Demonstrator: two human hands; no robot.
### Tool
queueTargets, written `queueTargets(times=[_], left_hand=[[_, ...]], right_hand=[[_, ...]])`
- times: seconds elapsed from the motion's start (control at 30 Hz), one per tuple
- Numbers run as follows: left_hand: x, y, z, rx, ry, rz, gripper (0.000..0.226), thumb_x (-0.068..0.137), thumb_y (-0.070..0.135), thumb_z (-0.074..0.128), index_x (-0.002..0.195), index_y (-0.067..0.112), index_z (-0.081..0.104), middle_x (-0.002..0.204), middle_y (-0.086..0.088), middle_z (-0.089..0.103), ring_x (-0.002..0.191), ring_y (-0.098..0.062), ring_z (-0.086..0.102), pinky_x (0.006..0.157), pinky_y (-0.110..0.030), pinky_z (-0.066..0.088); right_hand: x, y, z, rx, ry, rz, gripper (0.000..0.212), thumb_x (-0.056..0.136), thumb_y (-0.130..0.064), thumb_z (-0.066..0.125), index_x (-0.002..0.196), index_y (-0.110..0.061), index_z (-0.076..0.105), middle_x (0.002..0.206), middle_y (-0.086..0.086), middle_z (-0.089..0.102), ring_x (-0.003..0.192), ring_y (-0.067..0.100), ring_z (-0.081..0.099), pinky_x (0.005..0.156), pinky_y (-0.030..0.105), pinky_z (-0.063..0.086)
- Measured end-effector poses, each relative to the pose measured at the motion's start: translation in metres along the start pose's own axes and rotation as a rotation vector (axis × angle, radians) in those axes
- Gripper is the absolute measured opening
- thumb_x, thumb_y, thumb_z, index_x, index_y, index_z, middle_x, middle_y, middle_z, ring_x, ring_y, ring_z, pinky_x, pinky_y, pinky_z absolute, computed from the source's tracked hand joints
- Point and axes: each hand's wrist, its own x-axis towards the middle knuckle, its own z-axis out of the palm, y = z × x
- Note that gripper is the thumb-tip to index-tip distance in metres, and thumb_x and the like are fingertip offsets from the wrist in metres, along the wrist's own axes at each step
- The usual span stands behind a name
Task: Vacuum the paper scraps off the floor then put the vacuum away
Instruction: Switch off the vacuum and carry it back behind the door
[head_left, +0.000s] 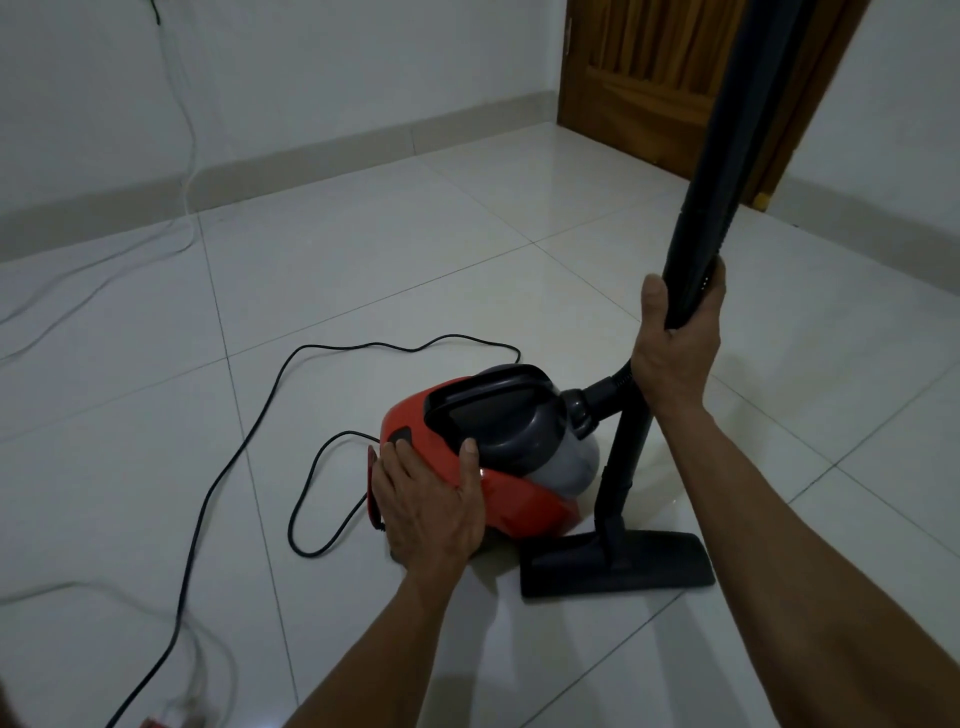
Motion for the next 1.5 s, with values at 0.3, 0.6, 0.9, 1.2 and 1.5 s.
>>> queueTargets(times=[0.3,0.6,0.9,1.2,1.5], left_hand=[[0.0001,-0.0025,-0.0018,0.007,0.017,0.027,0.094,0.086,0.077,0.031,0.147,0.005,0.035,0.151,-0.017,0.040,0.144,-0.033,0.030,0.117,-0.052,0.032],[0.0000,-0.0035,0.0013,-0.017,0.014,0.039,0.094,0.087,0.075,0.029,0.150,0.006,0.027,0.154,-0.018,0.035,0.144,-0.033,0.029,0.119,-0.051,0.029],[0.0042,-0.0081,0.0002,0.028,0.008,0.080,0.093,0.088,0.074,0.026,0.150,0.005,0.028,0.153,-0.019,0.036,0.144,-0.034,0.031,0.120,-0.050,0.027],[0.0037,-0.0090,-0.0008,0.036,-0.007,0.074,0.093,0.088,0.075,0.025,0.151,0.007,0.027,0.155,-0.018,0.034,0.145,-0.033,0.029,0.119,-0.053,0.026],[0.0039,-0.0101,0.0006,0.052,-0.004,0.082,0.091,0.089,0.075,0.026,0.151,0.008,0.027,0.154,-0.017,0.035,0.144,-0.034,0.031,0.119,-0.054,0.027]], right_hand=[[-0.0007,-0.0017,0.0037,-0.007,-0.004,-0.003,0.075,0.093,-0.059,0.055,0.153,-0.021,0.030,0.126,0.004,0.061,0.107,0.021,0.064,0.090,0.043,0.057],[-0.0022,-0.0010,-0.0028,-0.016,0.006,-0.004,0.076,0.093,-0.058,0.057,0.153,-0.020,0.029,0.123,0.004,0.061,0.105,0.020,0.063,0.091,0.041,0.056],[-0.0039,-0.0009,-0.0038,-0.018,0.003,-0.006,0.078,0.092,-0.058,0.057,0.153,-0.019,0.028,0.124,0.004,0.061,0.107,0.019,0.063,0.093,0.042,0.055],[-0.0045,-0.0012,-0.0044,-0.025,0.002,-0.004,0.078,0.092,-0.059,0.056,0.153,-0.020,0.028,0.123,0.003,0.061,0.105,0.019,0.063,0.091,0.041,0.056],[-0.0034,-0.0001,-0.0042,-0.032,0.008,0.006,0.077,0.093,-0.056,0.057,0.154,-0.020,0.027,0.123,0.004,0.060,0.105,0.020,0.063,0.089,0.043,0.057]])
